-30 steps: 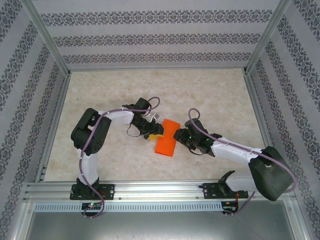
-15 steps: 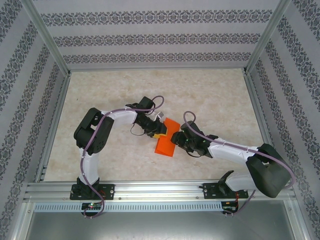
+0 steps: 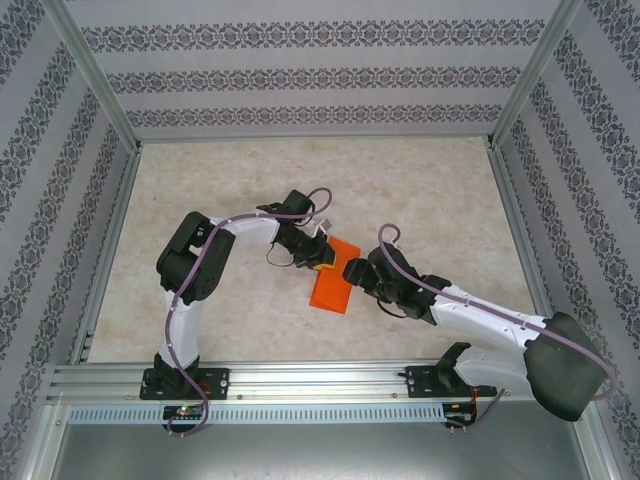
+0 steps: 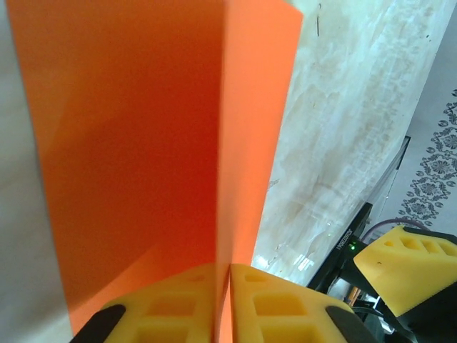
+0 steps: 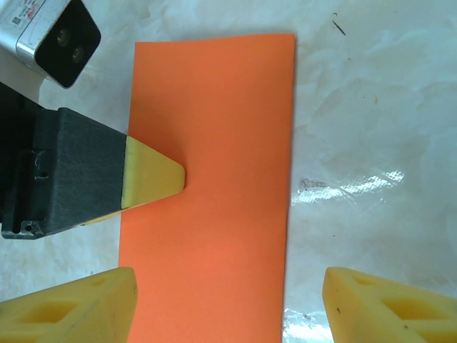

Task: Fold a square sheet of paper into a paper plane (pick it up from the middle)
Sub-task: Fold the triangle a second time at the center of the table.

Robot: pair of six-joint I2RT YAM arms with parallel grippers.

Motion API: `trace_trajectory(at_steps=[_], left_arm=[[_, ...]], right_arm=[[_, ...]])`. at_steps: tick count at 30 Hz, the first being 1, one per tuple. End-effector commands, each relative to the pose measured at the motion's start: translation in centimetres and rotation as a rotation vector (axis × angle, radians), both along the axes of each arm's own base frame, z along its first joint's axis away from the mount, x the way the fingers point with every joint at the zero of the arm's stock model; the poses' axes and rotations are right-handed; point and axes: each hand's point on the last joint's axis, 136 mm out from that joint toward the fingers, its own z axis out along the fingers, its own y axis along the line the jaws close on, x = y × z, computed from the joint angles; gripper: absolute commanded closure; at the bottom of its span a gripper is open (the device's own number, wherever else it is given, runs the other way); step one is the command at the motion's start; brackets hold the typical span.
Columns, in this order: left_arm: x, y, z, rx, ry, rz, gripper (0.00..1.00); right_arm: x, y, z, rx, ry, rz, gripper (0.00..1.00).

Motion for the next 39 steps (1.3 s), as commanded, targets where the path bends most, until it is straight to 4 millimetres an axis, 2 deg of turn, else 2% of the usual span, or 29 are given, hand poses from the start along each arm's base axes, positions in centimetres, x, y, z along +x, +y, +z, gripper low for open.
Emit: trace_trajectory(at_steps=[1,9,13,17,19,23,24,29,34,39], left_arm=[[1.2,-0.2,1.6,-0.017,-0.067,0.014,0.9],[0.9,2.1,2.8,0.064,-0.108,0.132,0.96],[0.8,2.9,2.8,0.096,-0.114,0.155,0.96],[0.9,3.3,1.8,0.128,-0.103,0.165,0.95],[1.0,2.8,1.8,0.104,-0.089,0.163,0.96],[1.6,2.7,2.4,0.109,-0.103,0.181,0.96],[1.8,2.9,2.5,0.125,-0.109,0.186,0.96],[2.1,2.5,1.5,0.131,-0.089,0.175,0.95],[2.0,2.1,1.0,0.12,-0.066,0.159,0.94],[1.8,2.2,0.9,0.126,-0.061,0.157,0.91]], right_arm=[[-0.4,0.1,0.6,-0.028,-0.045,0.052,0.29],[-0.2,2.9,3.9,-0.149,-0.26,0.236,0.28],[-0.5,4.2,4.3,-0.254,-0.349,0.305,0.28],[-0.7,5.3,4.0,-0.318,-0.385,0.365,0.29],[-0.6,5.2,4.3,-0.35,-0.411,0.361,0.29],[-0.2,2.8,4.5,-0.41,-0.409,0.252,0.29],[-0.3,2.7,4.6,-0.398,-0.414,0.249,0.29],[-1.4,4.8,4.4,-0.315,-0.452,0.371,0.3],[-2.6,7.3,4.0,-0.354,-0.512,0.531,0.29],[-3.2,9.8,3.2,-0.475,-0.533,0.645,0.27]])
